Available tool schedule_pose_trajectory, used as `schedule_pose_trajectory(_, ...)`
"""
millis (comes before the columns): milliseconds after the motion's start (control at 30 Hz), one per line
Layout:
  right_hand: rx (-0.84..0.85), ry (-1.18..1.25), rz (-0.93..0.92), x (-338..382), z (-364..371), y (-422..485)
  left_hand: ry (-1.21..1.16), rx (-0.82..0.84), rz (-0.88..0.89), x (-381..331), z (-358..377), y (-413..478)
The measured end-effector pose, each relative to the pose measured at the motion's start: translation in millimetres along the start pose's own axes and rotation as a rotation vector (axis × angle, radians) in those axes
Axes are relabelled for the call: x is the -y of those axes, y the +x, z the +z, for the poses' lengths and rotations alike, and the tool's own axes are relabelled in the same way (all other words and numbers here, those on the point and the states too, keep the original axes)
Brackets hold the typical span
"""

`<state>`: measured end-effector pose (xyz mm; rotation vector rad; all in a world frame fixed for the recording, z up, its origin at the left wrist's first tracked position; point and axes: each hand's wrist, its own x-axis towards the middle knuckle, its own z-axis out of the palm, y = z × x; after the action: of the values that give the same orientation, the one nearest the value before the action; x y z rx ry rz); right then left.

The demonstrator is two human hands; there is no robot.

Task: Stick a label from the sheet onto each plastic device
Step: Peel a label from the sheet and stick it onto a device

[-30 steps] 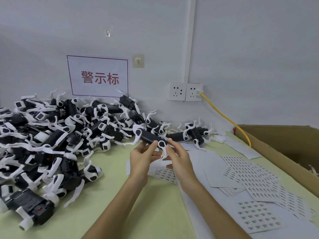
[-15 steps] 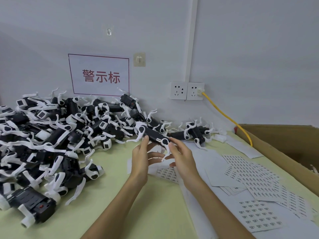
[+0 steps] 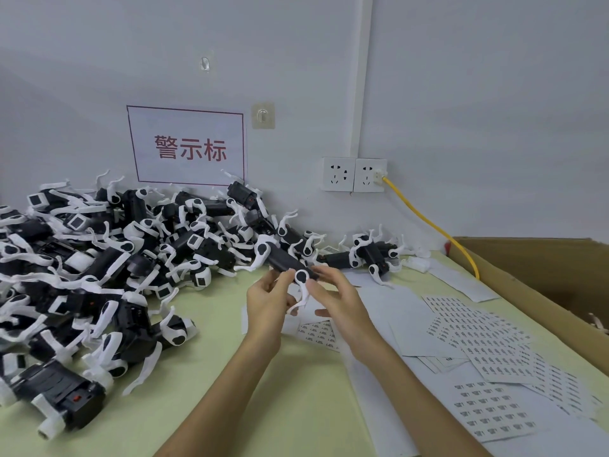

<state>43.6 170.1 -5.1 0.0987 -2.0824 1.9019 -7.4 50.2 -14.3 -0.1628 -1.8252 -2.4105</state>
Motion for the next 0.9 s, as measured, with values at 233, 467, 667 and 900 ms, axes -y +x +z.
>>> schedule_pose_trajectory(233,0.038,-0.098,-0.003,-1.3,-1.8,0.7,-0.154,0.245,-0.128,0.8,-5.6,1.5)
schedule_pose_trajectory(467,-0.023,-0.16,0.043,-7.0,-8.5,6.1,0.088,0.291,-0.116,1.5,-7.6,0.7)
schedule_pose_trajectory(667,-0.168,0.174,0.318,4.3,-25.3,13.5,0.14,0.237,-0.081,0.1,-6.4,-0.3)
schedule_pose_trajectory(900,-0.51,0.767,0.16,15.8,-93.1,13.8,-0.073,-0.072,-0.06,-3.4,-10.6,6.9)
